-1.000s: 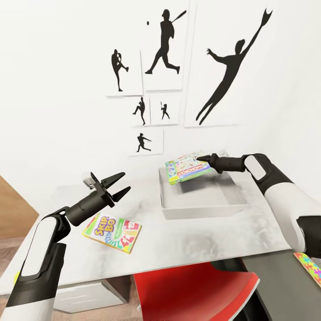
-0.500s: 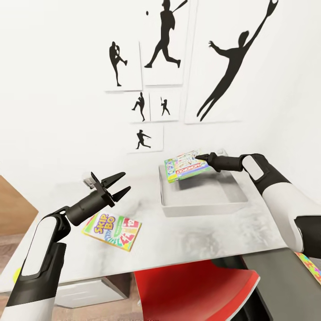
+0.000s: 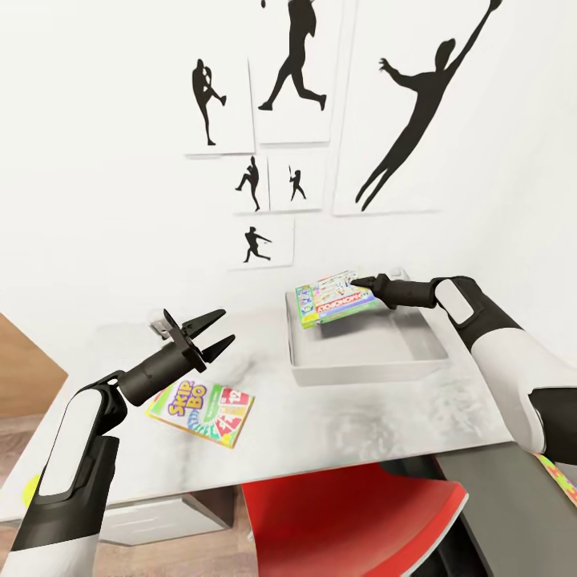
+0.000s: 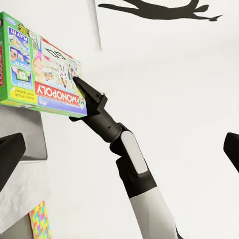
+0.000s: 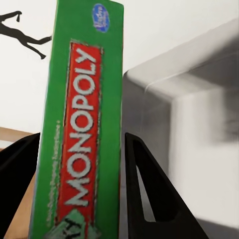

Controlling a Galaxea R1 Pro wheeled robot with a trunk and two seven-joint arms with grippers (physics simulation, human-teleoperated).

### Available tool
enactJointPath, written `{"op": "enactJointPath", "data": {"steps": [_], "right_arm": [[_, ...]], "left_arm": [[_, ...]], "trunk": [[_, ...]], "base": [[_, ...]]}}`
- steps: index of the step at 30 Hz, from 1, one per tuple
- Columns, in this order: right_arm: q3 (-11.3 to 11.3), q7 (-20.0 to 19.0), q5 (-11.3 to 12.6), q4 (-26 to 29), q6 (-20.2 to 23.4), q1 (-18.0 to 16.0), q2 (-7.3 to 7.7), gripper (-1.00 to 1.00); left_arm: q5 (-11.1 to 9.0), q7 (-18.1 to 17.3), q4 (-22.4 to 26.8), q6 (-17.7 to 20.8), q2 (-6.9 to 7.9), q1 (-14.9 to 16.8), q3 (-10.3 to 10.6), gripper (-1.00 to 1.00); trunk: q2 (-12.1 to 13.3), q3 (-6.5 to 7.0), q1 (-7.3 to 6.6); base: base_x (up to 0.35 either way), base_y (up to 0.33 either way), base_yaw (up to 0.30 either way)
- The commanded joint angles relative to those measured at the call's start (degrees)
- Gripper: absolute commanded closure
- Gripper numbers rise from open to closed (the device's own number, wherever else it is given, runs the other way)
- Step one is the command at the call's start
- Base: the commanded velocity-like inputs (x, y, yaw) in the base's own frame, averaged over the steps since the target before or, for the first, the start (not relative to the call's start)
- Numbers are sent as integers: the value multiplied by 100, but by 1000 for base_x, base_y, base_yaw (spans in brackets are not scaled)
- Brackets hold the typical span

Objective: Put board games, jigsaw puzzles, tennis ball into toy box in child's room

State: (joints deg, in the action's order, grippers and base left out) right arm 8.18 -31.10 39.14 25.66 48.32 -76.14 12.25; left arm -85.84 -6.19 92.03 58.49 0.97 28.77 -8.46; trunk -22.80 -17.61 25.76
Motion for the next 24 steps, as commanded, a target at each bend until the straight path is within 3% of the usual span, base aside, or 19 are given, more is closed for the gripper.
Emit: {"op": "enactJointPath", "data": {"steps": [1,24], "right_arm": [[25,-28,-4,0,5,-6,6,100],[-9,-37,30,1,14,-11,14,100]], "left_arm": [[58,-58,-1,22,-1,5,-6,-100],[58,-58,-1,22,6,5,-6,-100]], "trunk": [[-11,-20,3],[-11,-236,3]], "base": [[0,0,0],[0,0,0]]}}
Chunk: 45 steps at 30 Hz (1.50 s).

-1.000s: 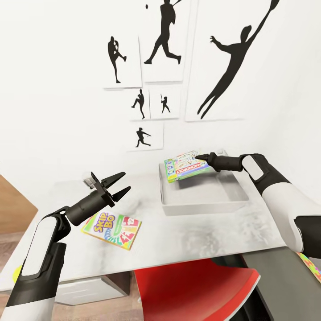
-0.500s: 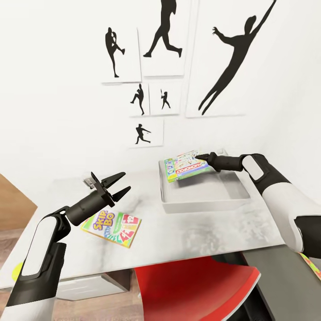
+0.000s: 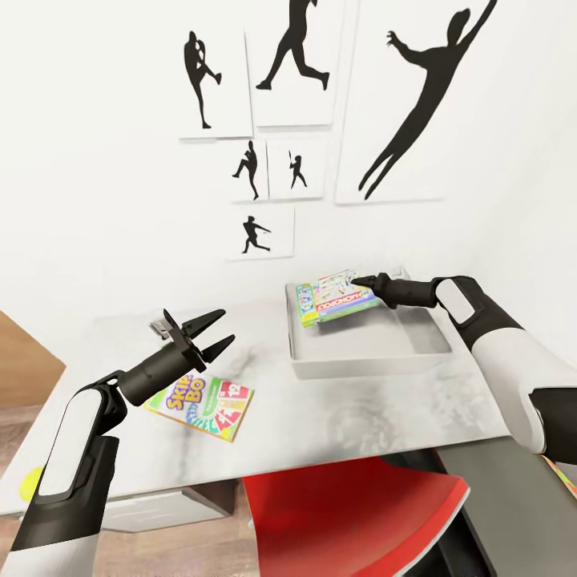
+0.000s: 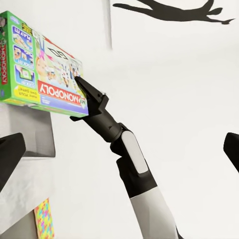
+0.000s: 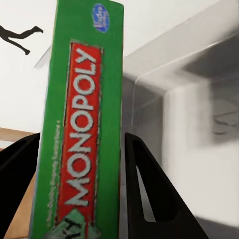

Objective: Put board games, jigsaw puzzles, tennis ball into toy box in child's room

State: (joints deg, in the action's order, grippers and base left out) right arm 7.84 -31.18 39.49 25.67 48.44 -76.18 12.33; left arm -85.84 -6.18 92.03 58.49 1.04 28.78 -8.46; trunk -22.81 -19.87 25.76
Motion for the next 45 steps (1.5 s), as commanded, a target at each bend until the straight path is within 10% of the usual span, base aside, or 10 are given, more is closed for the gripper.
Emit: {"op": "enactJointPath", "data": {"steps": [1,45], "right_arm": [[22,-28,-4,-1,4,-7,6,100],[-1,-838,-20,53,-1,-7,55,100]], "left_arm": [[58,-58,-1,22,0,5,-6,-100],[58,-58,-1,29,5,7,-6,-100]], "trunk": [[-11,-19,3],[-11,-134,3]], "base": [[0,0,0],[0,0,0]]}}
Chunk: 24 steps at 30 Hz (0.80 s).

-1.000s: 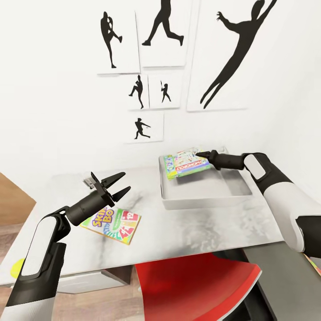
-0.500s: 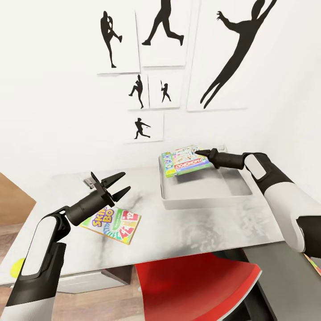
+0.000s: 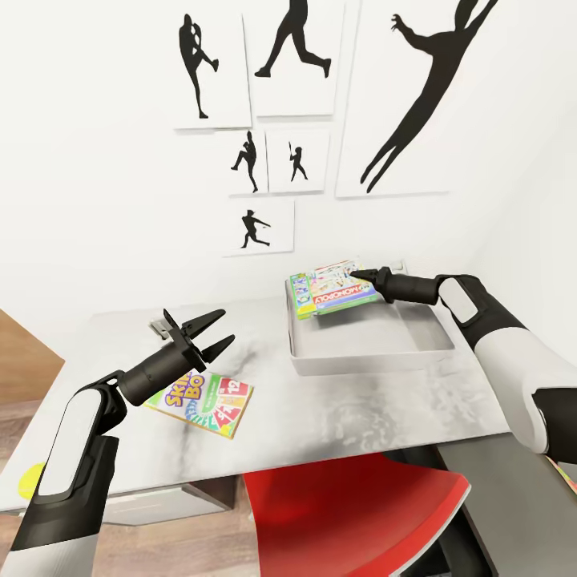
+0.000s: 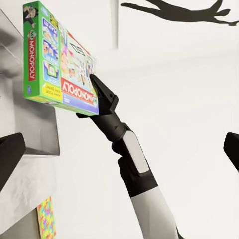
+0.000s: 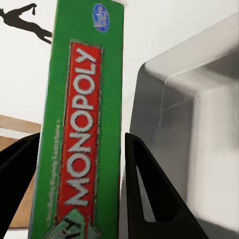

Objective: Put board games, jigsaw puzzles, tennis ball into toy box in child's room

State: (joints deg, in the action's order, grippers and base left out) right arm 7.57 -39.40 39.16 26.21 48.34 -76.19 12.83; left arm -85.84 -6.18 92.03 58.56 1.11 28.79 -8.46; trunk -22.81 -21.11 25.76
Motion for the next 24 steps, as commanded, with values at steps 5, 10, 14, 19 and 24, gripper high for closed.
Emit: {"op": "enactJointPath", "data": {"steps": [5,10,14,19,24], "right_arm": [[21,-1,13,-20,0,-8,-8,100],[18,6,13,-30,-5,-9,-15,100],[14,8,13,-35,-7,-10,-16,100],[13,13,13,-41,-8,-10,-21,100],[11,16,13,-44,-12,-10,-20,100]], "left_arm": [[58,-58,-1,23,1,5,-7,-100],[58,-58,-1,23,-1,8,-7,-100],[60,-58,-1,22,1,7,-7,-100],[61,-55,-1,23,3,9,-7,-100],[61,-54,-1,23,5,11,-6,-100]], "trunk": [[-11,-49,3],[-11,-93,3],[-11,-130,3],[-11,-176,3],[-11,-223,3]], "base": [[0,0,0],[0,0,0],[0,0,0],[0,0,0],[0,0,0]]}}
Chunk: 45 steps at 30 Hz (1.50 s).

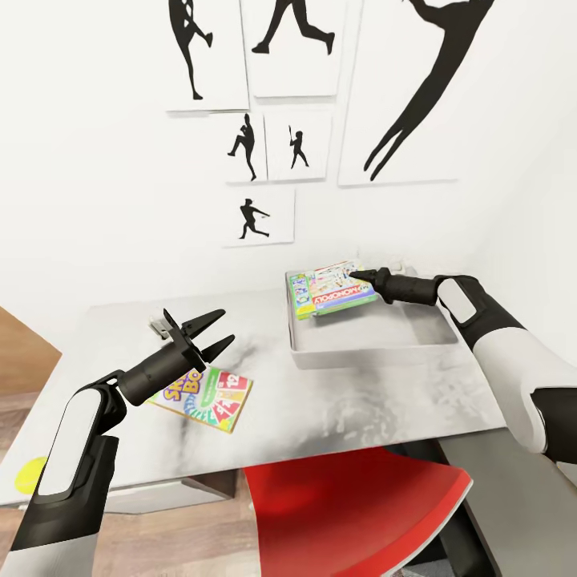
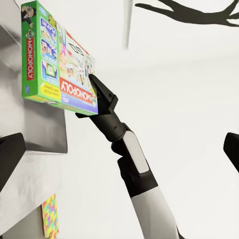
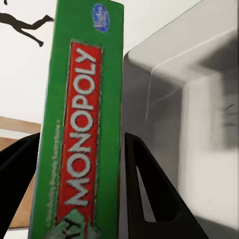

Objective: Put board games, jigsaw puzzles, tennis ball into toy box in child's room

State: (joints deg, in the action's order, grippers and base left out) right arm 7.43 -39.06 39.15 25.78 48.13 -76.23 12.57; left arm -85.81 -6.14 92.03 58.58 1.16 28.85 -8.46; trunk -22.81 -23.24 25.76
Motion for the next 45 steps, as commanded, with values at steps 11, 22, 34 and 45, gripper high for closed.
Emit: {"op": "enactJointPath", "data": {"steps": [11,22,34,45], "right_arm": [[23,-14,22,-3,-3,-1,57,100],[22,-14,22,2,-5,-5,83,100],[22,-14,21,-3,-6,-3,83,100],[14,-14,22,-3,-6,-5,86,100]], "left_arm": [[66,-45,-1,29,50,31,35,-100],[72,-38,-1,30,64,40,74,-100],[75,-37,-1,31,68,41,80,-100],[74,-37,-1,31,68,44,81,-100]], "trunk": [[-11,-67,3],[-11,-89,3],[-11,-176,3],[-11,-275,3]], "base": [[0,0,6],[0,0,1],[0,0,0],[0,0,0]]}}
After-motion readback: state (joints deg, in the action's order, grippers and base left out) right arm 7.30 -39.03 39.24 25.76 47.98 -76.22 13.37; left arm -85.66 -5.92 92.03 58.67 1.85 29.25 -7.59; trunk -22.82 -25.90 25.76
